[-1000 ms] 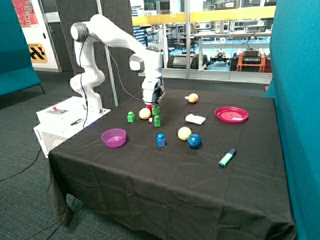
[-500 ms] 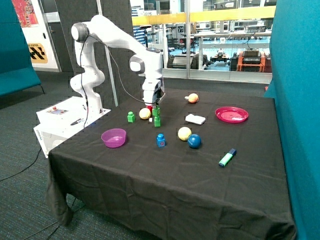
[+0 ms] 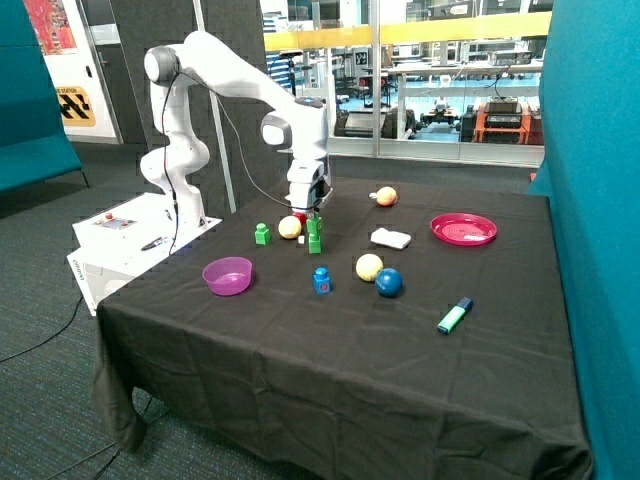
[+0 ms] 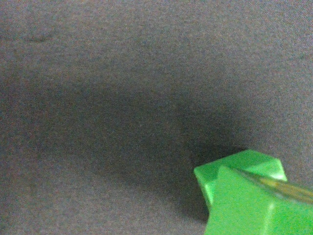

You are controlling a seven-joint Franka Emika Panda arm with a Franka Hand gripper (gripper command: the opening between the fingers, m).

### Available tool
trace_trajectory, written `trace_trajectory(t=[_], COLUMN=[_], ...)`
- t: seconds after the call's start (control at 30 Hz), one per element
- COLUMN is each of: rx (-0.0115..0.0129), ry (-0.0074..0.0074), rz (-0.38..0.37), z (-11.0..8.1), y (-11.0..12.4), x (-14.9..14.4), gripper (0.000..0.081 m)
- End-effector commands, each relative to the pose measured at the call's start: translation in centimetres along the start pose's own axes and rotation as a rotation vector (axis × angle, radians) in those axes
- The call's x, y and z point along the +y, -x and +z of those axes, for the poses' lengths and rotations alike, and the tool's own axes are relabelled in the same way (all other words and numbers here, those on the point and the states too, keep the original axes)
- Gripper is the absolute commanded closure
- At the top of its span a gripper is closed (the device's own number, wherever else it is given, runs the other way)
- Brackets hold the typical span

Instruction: Stack green blocks

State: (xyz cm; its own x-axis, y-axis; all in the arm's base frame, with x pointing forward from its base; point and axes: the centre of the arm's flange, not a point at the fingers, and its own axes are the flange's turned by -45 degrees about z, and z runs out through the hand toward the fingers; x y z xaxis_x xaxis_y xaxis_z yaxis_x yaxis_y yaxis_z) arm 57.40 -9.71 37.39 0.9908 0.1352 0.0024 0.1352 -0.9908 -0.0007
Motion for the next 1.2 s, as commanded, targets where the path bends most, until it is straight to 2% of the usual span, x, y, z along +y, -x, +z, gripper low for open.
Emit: trace_trajectory(t=[0.0, 0.33, 0.63, 0.83, 1.17], rx=[-0.0024, -0.0024, -0.0024, -0.0024, -0.0024], ry=[0.0007, 0.0007, 0.0007, 0.0007, 0.0007], rz=[0.008, 0.005, 0.026, 0.009, -0.005], z=[0.4, 0.6, -0.1, -0.3, 0.8], y=[-0.3, 0.2, 0.4, 0.4, 0.9], x=[0.0, 0.3, 0.5, 0.3, -0.5], gripper=[0.0808, 0.0808, 0.0808, 0.0808, 0.0808])
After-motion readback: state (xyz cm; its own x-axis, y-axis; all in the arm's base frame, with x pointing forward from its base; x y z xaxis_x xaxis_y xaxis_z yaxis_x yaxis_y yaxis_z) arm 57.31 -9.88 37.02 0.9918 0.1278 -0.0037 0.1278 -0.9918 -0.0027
